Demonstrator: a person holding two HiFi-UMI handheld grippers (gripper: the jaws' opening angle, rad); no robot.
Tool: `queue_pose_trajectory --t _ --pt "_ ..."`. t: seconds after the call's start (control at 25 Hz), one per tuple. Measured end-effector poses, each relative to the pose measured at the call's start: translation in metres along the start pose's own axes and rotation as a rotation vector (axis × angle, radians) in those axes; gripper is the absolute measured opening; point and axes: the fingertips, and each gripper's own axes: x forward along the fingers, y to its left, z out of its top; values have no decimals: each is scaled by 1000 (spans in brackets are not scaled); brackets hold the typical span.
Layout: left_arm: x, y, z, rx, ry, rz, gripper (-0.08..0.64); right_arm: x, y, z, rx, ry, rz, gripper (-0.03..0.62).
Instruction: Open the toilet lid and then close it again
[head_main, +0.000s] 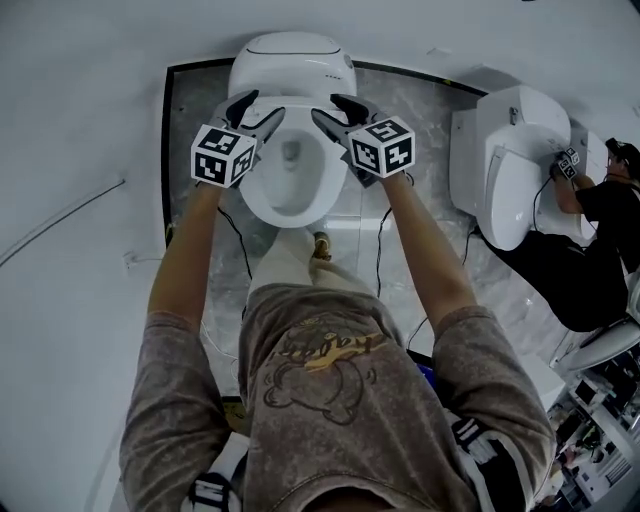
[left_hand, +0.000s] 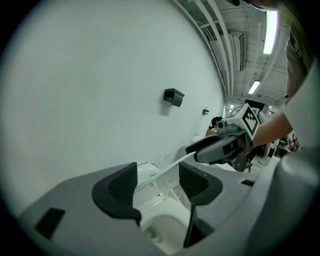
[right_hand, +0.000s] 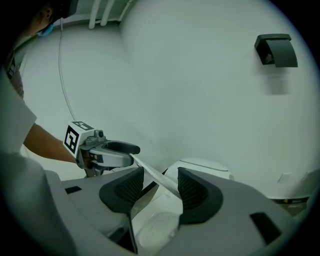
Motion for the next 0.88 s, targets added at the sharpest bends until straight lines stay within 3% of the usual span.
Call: queue_pose_trajectory --t 0.12,0.32,0.52,0.64,0.72,0.88 --pt "-18 -18 -26 5 26 5 259 -9 23 -27 -17 26 30 213" --pt "-50 -56 -92 3 146 -54 262 -22 67 -94 -40 131 104 215" --pt "-65 -76 -145 34 184 -81 264 -22 92 -144 -111 168 108 225" --pt "-74 -94 -177 50 217 -113 265 -30 106 -173 -34 169 125 224" --pt "-78 -102 -195 -3 217 -134 276 -32 112 -190 42 162 122 224" --pt "-78 -107 -229 -140 237 -146 279 -26 116 -228 84 219 85 224"
